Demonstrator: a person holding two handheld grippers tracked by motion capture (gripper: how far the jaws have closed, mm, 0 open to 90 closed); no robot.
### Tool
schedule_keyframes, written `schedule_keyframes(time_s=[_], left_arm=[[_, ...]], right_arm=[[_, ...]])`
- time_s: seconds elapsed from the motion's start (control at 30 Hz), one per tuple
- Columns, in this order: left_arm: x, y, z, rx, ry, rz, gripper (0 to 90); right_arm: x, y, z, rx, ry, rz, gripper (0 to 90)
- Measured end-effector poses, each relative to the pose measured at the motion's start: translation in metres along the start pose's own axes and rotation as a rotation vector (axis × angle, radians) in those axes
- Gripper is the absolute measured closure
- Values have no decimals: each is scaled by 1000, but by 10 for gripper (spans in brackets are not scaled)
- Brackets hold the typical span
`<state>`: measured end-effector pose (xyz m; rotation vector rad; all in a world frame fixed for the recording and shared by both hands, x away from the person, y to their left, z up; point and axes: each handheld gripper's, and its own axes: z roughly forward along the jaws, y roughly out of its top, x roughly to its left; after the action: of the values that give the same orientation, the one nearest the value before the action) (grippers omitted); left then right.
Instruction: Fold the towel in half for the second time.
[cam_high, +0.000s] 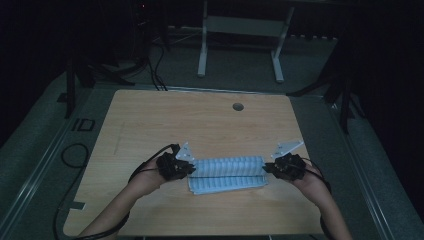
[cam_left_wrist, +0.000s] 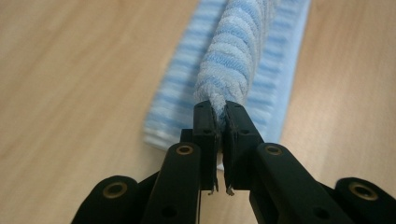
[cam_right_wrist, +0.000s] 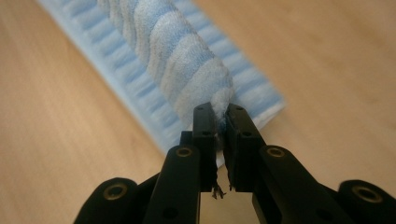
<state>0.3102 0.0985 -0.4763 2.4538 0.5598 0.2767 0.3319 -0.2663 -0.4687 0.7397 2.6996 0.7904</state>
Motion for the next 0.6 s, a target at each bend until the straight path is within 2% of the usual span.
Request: schedule_keyframes(time_s=[0.03,0.07,0.13,0.2,0.27,0.33,0.37,0.5,0.53,0.6], left_arm=[[0,0,0,0,0,0,842],[-8,-5,6,15,-13,9,842],[-12,-8,9,21,-23,10,835],[-17,-12,13,35,-49,11,828],[-21,-15,13,59,-64,15,776],[-22,-15,9,91,-68,-16,668],[-22,-14,6,87,-52,-25,623],[-18,-7,-5,59,-32,-53,522],[-17,-5,-7,42,-32,-56,522],[-15,-1,-7,40,-29,-55,493]], right_arm=[[0,0,0,0,0,0,833],[1,-3,2,4,6,-3,833],[3,-15,7,15,28,15,833],[4,-18,9,25,36,21,816],[6,-21,8,33,58,30,724],[9,-22,3,26,59,29,669],[9,-20,-1,20,49,28,631],[4,-9,-13,-16,37,38,603],[3,-5,-13,-21,32,40,605],[2,1,-8,-20,25,36,604]])
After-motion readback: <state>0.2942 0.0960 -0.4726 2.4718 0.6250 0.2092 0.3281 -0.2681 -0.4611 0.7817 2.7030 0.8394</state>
